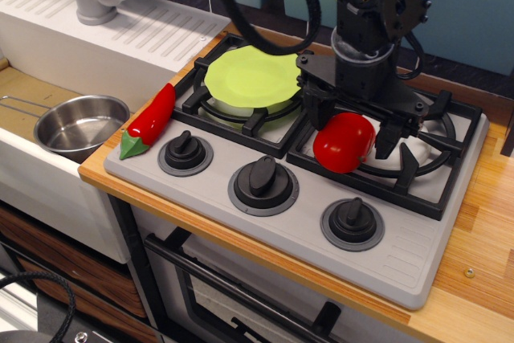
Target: Put tomato on plate and redpepper in pot or pan in sink
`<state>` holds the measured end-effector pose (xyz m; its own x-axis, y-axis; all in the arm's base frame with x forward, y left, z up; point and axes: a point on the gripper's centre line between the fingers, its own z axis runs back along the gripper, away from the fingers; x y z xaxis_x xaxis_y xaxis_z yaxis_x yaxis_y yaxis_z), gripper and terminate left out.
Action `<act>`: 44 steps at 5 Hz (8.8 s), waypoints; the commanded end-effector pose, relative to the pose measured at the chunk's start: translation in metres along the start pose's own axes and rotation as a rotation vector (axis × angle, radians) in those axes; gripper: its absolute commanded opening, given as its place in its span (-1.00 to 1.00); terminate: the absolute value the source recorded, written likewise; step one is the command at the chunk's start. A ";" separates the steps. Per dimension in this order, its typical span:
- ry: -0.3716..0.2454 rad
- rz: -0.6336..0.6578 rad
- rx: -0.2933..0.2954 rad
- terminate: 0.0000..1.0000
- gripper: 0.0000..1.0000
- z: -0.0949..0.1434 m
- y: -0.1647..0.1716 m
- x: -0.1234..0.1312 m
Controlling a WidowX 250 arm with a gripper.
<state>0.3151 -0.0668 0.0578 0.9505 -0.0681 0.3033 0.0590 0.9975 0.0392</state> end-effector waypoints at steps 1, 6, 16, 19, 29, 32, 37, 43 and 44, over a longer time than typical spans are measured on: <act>-0.080 -0.007 -0.025 -1.00 1.00 0.000 0.001 0.014; -0.048 0.013 -0.066 -1.00 -1.00 -0.017 0.004 0.022; -0.026 -0.136 -0.076 -1.00 -1.00 0.013 0.096 0.052; -0.036 -0.152 -0.106 -1.00 -1.00 -0.003 0.113 0.058; 0.009 -0.178 -0.019 -1.00 1.00 0.044 0.116 0.029; -0.013 -0.180 0.044 -1.00 1.00 0.046 0.157 -0.001; 0.056 0.044 0.112 -1.00 1.00 0.027 0.193 -0.060; -0.051 -0.051 -0.009 -1.00 1.00 -0.001 0.197 -0.052; -0.044 -0.044 -0.030 -1.00 1.00 -0.009 0.197 -0.051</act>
<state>0.2743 0.1309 0.0283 0.9445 -0.0926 0.3153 0.1011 0.9948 -0.0107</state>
